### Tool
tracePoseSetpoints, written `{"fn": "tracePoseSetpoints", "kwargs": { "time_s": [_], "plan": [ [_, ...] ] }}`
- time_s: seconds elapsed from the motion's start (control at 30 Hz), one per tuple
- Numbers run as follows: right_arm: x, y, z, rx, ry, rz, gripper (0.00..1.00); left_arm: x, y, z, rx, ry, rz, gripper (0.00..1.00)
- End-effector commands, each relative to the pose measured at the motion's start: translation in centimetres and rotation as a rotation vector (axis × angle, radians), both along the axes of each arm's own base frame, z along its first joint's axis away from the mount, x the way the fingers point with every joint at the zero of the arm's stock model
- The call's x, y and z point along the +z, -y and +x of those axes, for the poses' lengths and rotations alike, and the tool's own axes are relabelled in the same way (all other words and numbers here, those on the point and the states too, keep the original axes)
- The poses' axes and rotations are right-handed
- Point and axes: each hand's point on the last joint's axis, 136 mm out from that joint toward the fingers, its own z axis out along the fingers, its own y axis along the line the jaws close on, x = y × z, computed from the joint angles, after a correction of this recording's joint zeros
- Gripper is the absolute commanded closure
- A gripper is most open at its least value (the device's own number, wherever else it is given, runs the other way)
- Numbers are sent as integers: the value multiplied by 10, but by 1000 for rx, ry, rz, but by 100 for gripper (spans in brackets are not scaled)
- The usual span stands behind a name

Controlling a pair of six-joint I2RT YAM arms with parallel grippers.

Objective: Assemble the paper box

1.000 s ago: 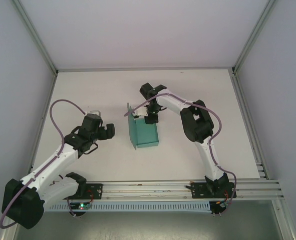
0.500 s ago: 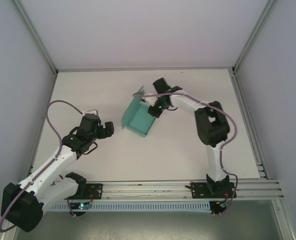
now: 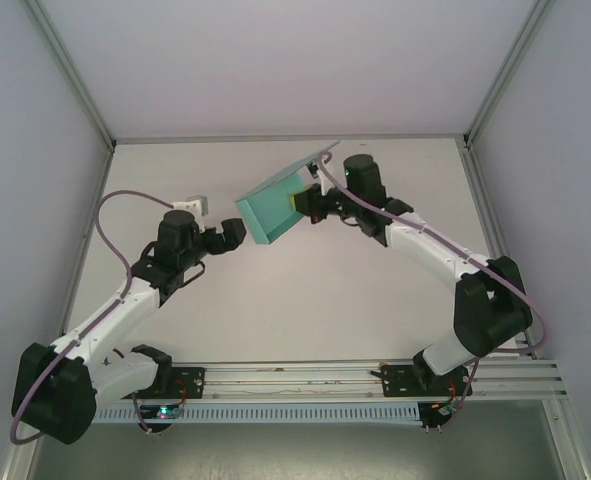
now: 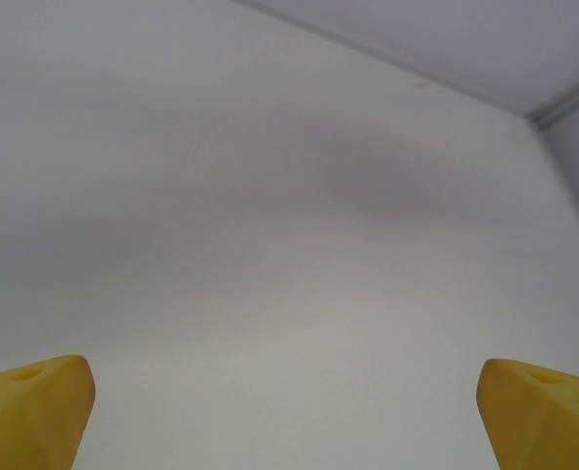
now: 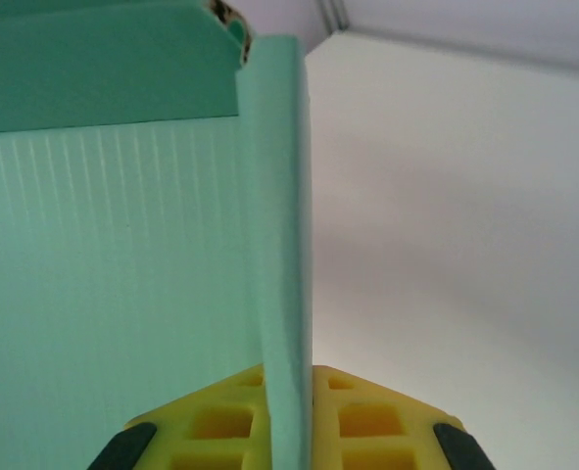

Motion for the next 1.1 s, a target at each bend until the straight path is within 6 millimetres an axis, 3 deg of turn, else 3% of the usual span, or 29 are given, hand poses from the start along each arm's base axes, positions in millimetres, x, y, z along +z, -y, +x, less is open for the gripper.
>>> {"fn": "tracePoseSetpoints", "kwargs": {
  "time_s": [0.0, 0.23, 0.47, 0.73, 0.83, 0.93, 1.07],
  "plan": [
    [-6, -25, -11, -2, -72, 75, 100, 67, 38, 9, -201, 215, -158, 0],
    [-31, -45, -15, -40, -78, -44, 100, 77, 76, 2, -429, 242, -228, 0],
    [-55, -42, -2, -219, -85, -166, 100, 90, 111, -8, -582, 284, -199, 0],
    [-48, -35, 4, -370, -101, -134, 100, 99, 130, -12, -632, 311, -174, 0],
    [-33, -29, 2, -378, -57, -82, 100, 87, 117, -3, -530, 276, -125, 0],
    [-15, -4, 0, -427, 4, -59, 100, 57, 78, 10, -302, 184, -6, 0],
    [-4, 46, -5, -569, 61, -137, 100, 4, 6, 3, 11, 9, 188, 0]
  ]
}}
